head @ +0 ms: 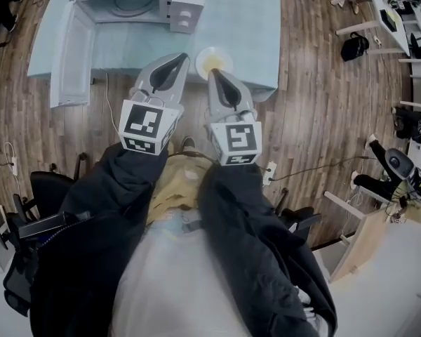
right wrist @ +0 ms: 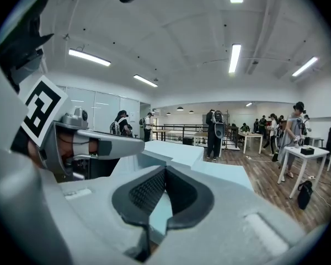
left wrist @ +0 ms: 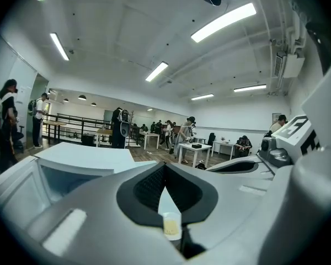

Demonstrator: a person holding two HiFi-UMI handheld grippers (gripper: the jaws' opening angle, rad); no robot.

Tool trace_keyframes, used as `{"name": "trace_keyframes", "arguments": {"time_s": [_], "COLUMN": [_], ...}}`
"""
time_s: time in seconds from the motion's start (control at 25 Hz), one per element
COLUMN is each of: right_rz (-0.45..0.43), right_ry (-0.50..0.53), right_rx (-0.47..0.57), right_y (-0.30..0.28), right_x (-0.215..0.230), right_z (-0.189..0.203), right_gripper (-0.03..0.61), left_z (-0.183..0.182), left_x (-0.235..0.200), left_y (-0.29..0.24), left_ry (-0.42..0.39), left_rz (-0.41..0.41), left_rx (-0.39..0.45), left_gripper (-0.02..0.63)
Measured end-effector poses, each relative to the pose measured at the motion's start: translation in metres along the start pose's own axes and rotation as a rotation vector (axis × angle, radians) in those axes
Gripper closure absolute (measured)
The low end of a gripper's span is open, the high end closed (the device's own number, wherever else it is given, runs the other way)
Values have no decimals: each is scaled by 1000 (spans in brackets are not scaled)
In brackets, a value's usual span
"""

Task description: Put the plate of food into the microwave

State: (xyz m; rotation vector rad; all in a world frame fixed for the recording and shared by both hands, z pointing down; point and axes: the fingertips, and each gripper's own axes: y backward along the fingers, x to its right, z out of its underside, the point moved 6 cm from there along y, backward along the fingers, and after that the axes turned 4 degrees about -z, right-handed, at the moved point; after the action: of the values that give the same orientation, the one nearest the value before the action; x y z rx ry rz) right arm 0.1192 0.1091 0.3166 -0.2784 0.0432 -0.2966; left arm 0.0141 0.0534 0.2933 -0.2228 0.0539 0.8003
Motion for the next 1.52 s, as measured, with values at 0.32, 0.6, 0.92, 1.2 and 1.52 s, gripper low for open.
{"name": "trace_keyframes", "arguments": {"time_s": [0.32, 0.6, 0.92, 1.2, 1.52], "right_rz": [23, 43, -16, -103, -111], "right_ry": [-24, -45, -115, -220, -335], "right_rx": [-62, -109, -156, -243, -406], "right_y": [-61, -88, -108, -122, -106], "right_x": [3, 3, 4, 33, 71], "right_z": [-4, 2, 26, 77, 162], "right_gripper": [578, 578, 578, 578, 578], "left_z": [-1, 10, 34, 97, 188], "left_x": [-57, -72, -77, -74, -45], "left_y": [-31, -53, -67, -91, -99], "left_ry": [26, 51, 46, 66, 104], "left_rz": [32, 117, 135, 25, -28], "left_rx": [-34, -88, -189, -338, -560], "left_gripper": [617, 616, 616, 616, 616]}}
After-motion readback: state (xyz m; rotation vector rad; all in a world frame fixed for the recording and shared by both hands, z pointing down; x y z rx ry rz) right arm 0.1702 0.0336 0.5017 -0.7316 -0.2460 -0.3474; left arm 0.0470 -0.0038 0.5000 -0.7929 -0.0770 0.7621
